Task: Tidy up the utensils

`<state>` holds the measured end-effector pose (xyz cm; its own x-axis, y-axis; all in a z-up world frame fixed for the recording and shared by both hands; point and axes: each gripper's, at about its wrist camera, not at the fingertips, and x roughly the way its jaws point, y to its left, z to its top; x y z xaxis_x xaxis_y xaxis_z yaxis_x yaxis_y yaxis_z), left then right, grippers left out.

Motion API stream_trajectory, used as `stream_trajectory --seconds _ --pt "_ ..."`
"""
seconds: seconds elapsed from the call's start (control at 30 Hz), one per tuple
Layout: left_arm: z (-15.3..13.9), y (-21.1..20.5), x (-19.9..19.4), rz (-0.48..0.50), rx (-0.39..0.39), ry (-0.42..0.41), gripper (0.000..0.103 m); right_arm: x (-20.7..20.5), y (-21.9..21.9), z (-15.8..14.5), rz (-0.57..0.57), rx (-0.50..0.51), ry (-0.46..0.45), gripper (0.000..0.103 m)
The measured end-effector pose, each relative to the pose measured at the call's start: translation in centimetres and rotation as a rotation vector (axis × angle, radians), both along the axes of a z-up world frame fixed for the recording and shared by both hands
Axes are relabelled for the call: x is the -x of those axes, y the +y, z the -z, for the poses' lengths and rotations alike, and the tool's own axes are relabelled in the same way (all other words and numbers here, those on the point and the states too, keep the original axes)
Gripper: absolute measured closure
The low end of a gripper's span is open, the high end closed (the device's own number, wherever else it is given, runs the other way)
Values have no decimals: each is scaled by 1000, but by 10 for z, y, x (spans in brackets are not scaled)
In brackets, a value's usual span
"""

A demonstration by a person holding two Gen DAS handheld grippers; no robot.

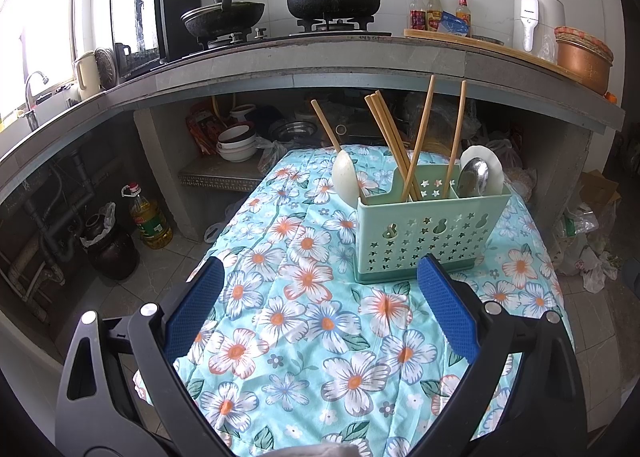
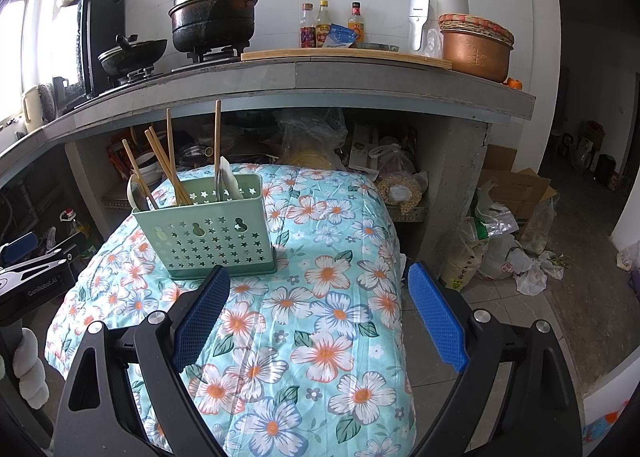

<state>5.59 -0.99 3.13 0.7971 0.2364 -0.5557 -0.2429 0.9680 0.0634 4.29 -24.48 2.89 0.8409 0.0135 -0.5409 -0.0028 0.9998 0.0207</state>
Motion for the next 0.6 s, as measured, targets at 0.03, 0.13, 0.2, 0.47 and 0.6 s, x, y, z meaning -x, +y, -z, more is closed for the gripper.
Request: stream_trajectory --seconds 0.03,0.13,0.2,0.47,0.6 --pt "0 0 0 0 1 0 10 0 1 0 0 0 0 15" --pt "0 0 0 1 0 1 10 0 0 0 0 1 0 15" --pt "0 0 0 1 0 1 10 0 0 0 0 0 0 15" --pt "1 0 0 7 2 6 10 0 1 0 0 1 0 15" --pt "3 1 0 7 2 3 10 0 1 0 1 1 0 15"
